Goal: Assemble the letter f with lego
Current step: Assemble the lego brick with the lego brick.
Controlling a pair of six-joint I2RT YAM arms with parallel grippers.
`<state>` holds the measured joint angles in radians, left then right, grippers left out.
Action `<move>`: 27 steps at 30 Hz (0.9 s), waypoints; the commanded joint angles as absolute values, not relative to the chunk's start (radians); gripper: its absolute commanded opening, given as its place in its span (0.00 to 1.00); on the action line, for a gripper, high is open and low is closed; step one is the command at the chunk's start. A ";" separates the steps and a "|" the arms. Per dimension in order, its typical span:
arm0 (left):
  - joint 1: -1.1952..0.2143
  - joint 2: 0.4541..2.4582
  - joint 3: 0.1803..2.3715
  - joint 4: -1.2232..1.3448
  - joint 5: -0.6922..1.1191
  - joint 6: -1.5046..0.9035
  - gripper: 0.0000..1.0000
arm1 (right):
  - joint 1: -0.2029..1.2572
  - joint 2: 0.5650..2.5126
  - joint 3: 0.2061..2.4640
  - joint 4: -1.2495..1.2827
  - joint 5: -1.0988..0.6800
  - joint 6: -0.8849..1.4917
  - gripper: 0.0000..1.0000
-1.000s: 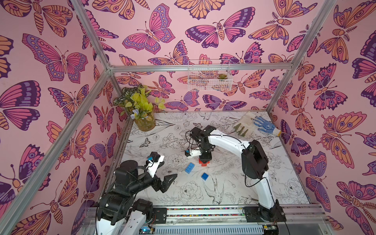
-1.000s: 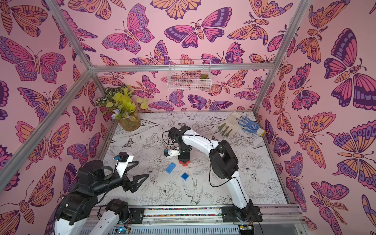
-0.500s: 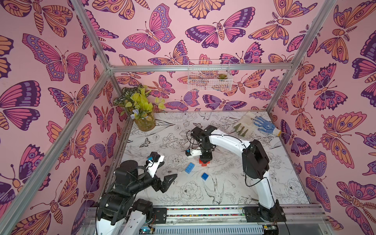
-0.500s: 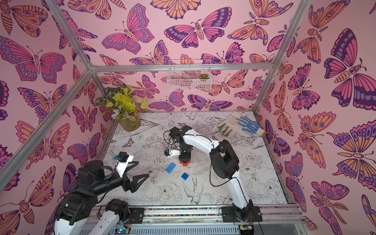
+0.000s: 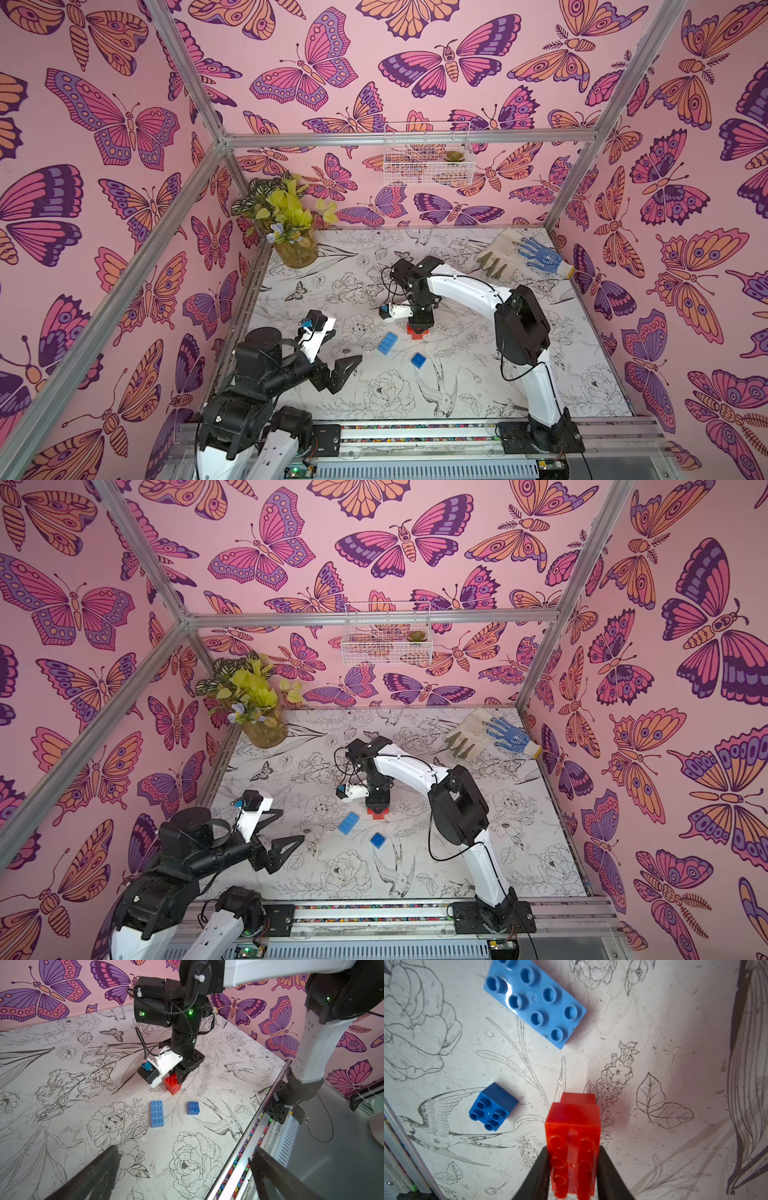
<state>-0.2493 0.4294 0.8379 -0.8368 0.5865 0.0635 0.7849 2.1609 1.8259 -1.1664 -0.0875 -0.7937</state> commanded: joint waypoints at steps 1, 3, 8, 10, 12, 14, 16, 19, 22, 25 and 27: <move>-0.253 0.428 0.824 -0.820 0.603 0.068 1.00 | 0.776 2.218 1.807 -1.189 -0.077 -0.798 0.22; -0.254 0.428 0.824 -0.819 0.603 0.067 1.00 | 0.779 2.227 1.807 -1.189 -0.075 -0.797 0.22; -0.254 0.426 0.824 -0.820 0.601 0.068 1.00 | 0.782 2.249 1.812 -1.187 -0.077 -0.796 0.21; -0.255 0.426 0.824 -0.820 0.601 0.067 1.00 | 0.784 2.259 1.815 -1.189 -0.074 -0.796 0.21; -0.255 0.428 0.824 -0.819 0.603 0.067 1.00 | 0.785 2.269 1.816 -1.189 -0.072 -0.793 0.21; -0.255 0.426 0.824 -0.820 0.603 0.068 1.00 | 0.790 2.275 1.816 -1.189 -0.070 -0.790 0.20; -0.255 0.426 0.824 -0.820 0.603 0.068 1.00 | 0.792 2.278 1.814 -1.186 -0.069 -0.787 0.20; -0.255 0.425 0.823 -0.821 0.601 0.067 1.00 | 0.793 2.281 1.811 -1.184 -0.071 -0.787 0.20; -0.255 0.424 0.823 -0.819 0.602 0.067 1.00 | 0.792 2.282 1.812 -1.186 -0.071 -0.787 0.20; -0.255 0.426 0.824 -0.820 0.601 0.067 1.00 | 0.792 2.289 1.813 -1.188 -0.071 -0.786 0.20; -0.255 0.428 0.824 -0.820 0.604 0.068 1.00 | 0.792 2.296 1.813 -1.190 -0.072 -0.784 0.20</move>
<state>-0.2493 0.4294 0.8379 -0.8368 0.5865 0.0631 0.7864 2.1868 1.8549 -1.1908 -0.0887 -0.7898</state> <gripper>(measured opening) 0.999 0.351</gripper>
